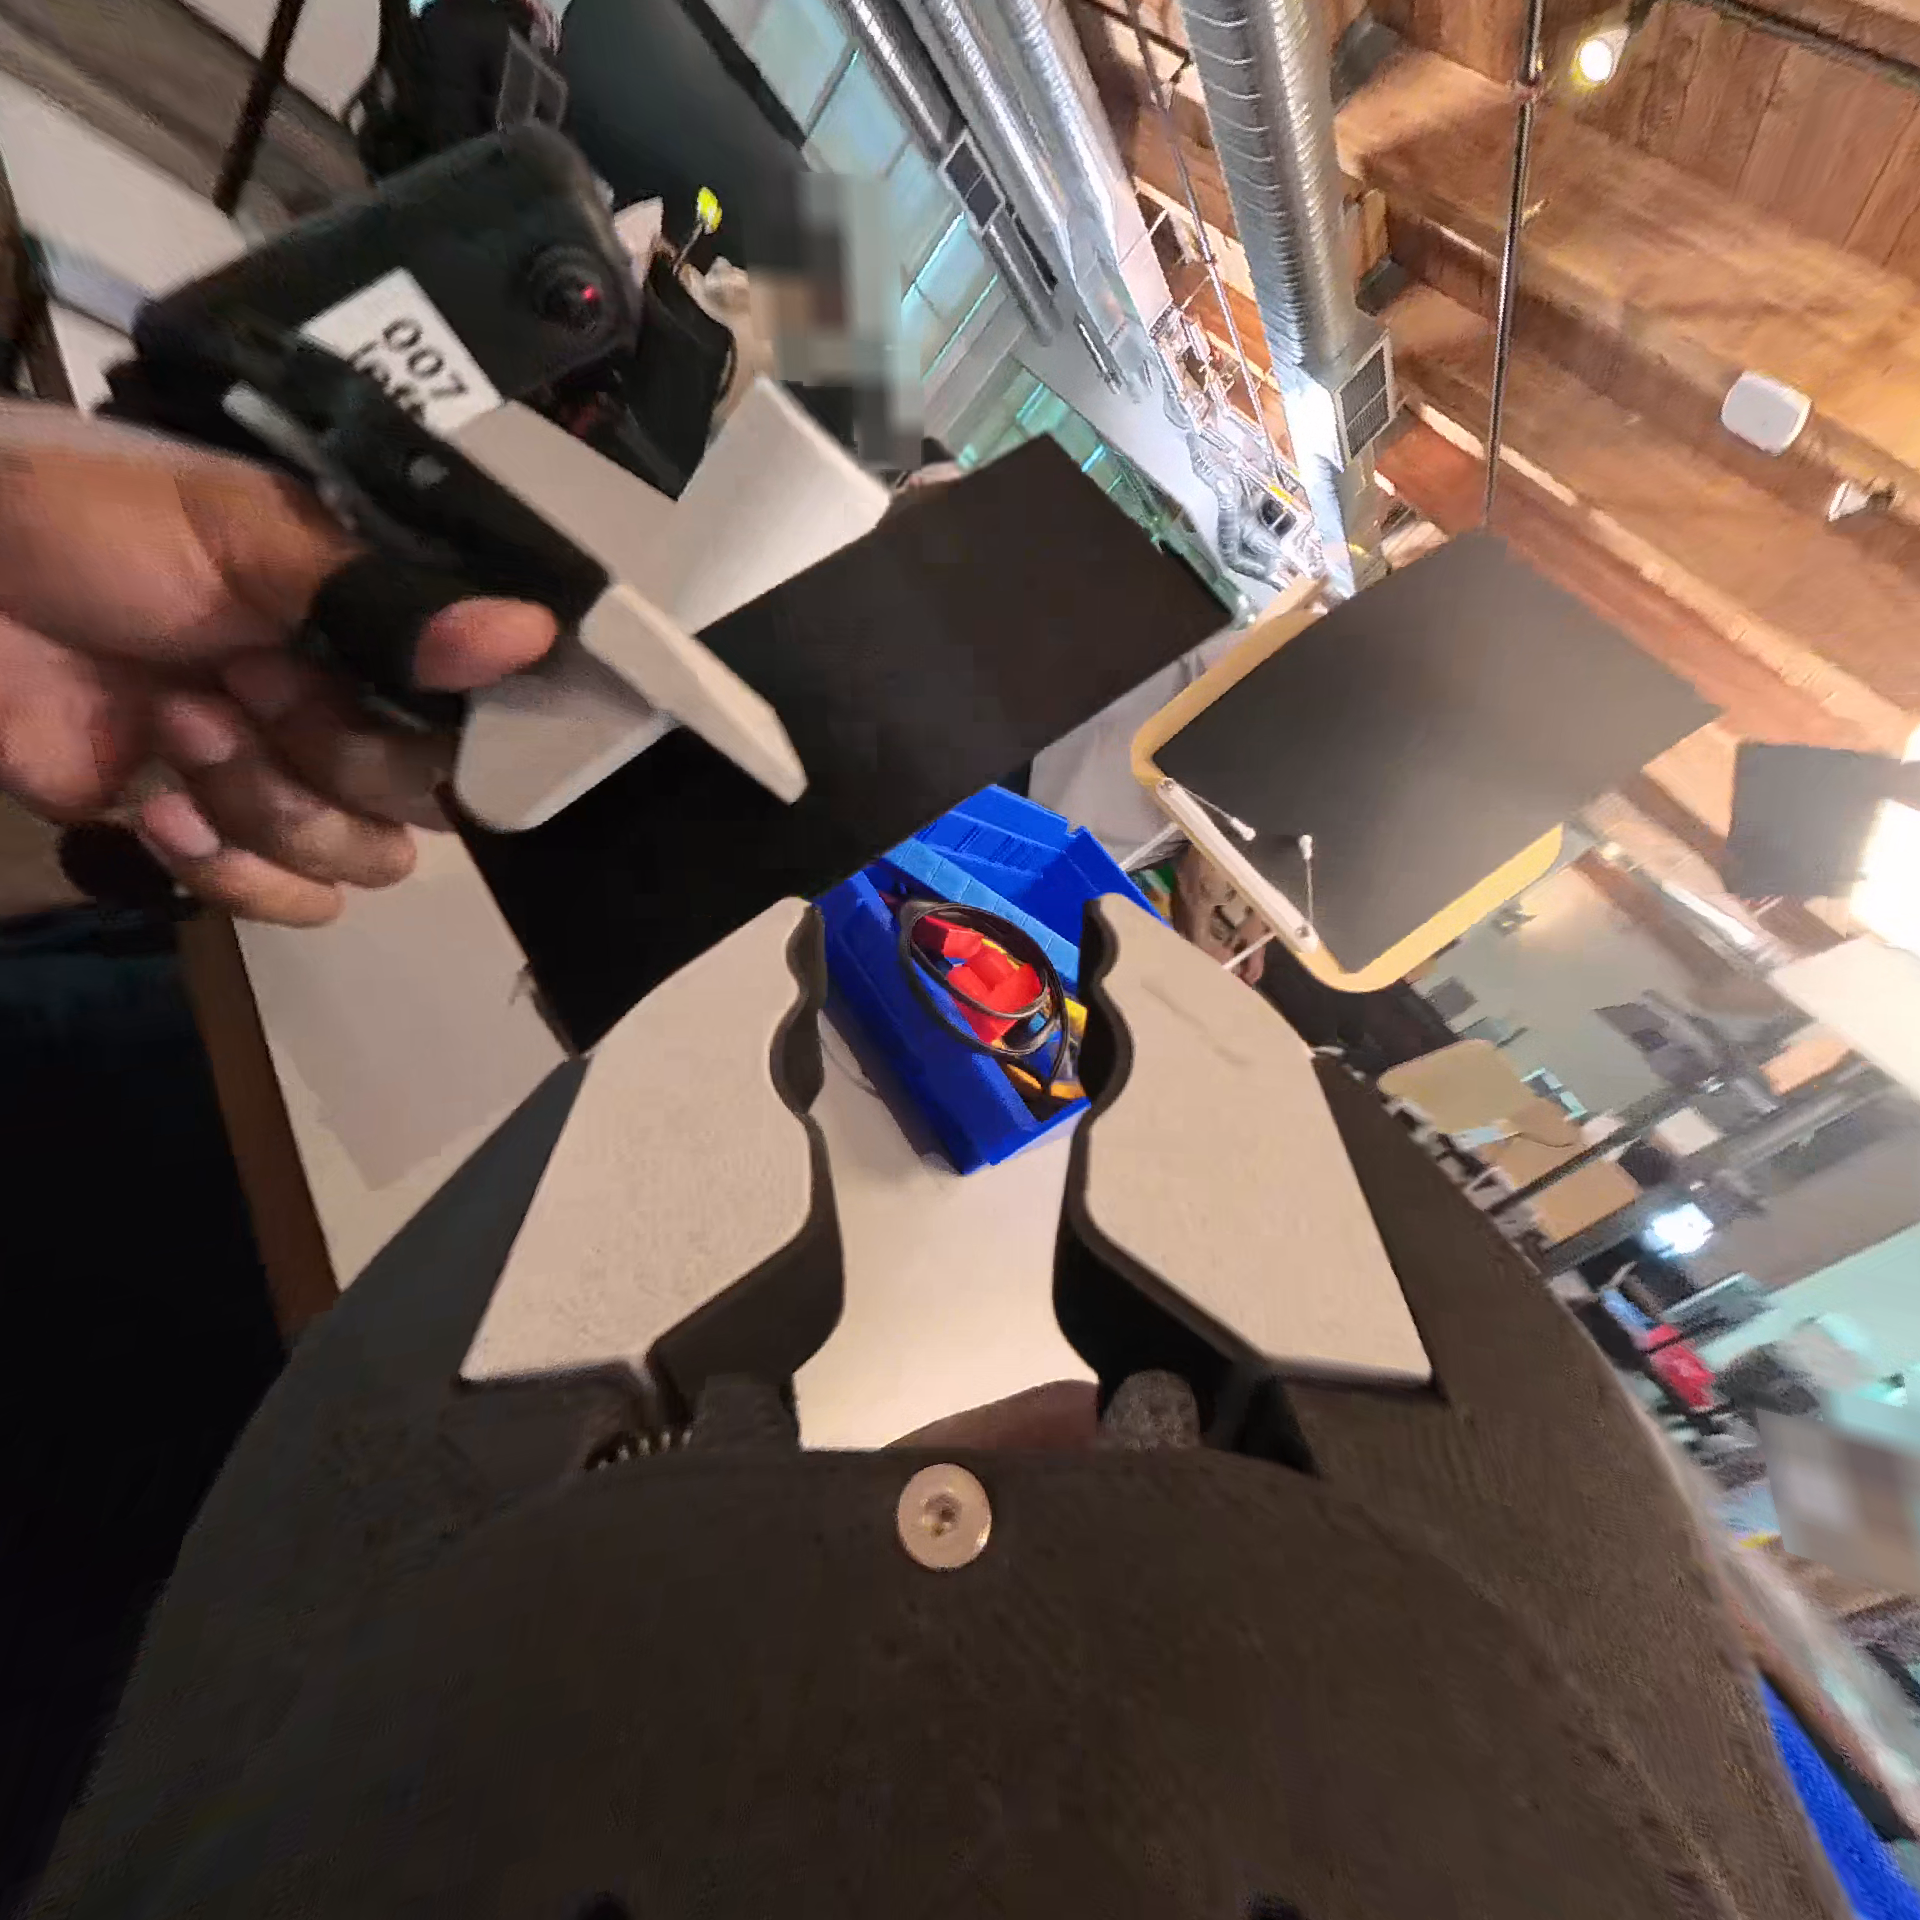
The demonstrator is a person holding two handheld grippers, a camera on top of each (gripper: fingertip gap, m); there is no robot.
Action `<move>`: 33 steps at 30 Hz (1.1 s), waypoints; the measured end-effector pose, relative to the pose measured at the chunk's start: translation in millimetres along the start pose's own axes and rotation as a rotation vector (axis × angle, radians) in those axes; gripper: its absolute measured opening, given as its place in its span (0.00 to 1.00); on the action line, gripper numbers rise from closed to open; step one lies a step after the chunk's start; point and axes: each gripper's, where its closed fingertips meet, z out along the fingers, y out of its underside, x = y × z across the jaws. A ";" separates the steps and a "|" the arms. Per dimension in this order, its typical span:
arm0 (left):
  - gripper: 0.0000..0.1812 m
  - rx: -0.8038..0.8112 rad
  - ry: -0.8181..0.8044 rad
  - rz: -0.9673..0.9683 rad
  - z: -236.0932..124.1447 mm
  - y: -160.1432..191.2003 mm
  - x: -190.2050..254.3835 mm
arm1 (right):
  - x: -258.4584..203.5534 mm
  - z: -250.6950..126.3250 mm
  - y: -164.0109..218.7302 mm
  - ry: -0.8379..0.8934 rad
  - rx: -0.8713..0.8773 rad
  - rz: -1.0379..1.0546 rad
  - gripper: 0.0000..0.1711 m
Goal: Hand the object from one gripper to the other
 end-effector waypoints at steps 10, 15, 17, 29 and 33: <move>0.01 0.227 -0.087 -0.369 -8.8 -11.4 -23.3 | -57.1 30.9 10.6 0.015 -0.055 -0.412 0.40; 0.01 0.249 -0.106 -0.410 -12.6 -13.0 -30.6 | -62.6 34.4 14.0 0.023 -0.062 -0.454 0.40; 0.01 0.245 -0.086 -0.435 -10.9 -12.3 -26.8 | -61.5 36.4 16.5 0.053 -0.073 -0.496 0.39; 0.32 0.178 0.125 -0.369 9.1 -13.1 15.3 | -20.9 27.6 17.2 0.233 -0.062 -0.344 0.01; 0.36 0.216 0.212 -0.270 5.1 -22.6 28.5 | 4.3 18.0 12.5 0.213 0.003 0.014 0.01</move>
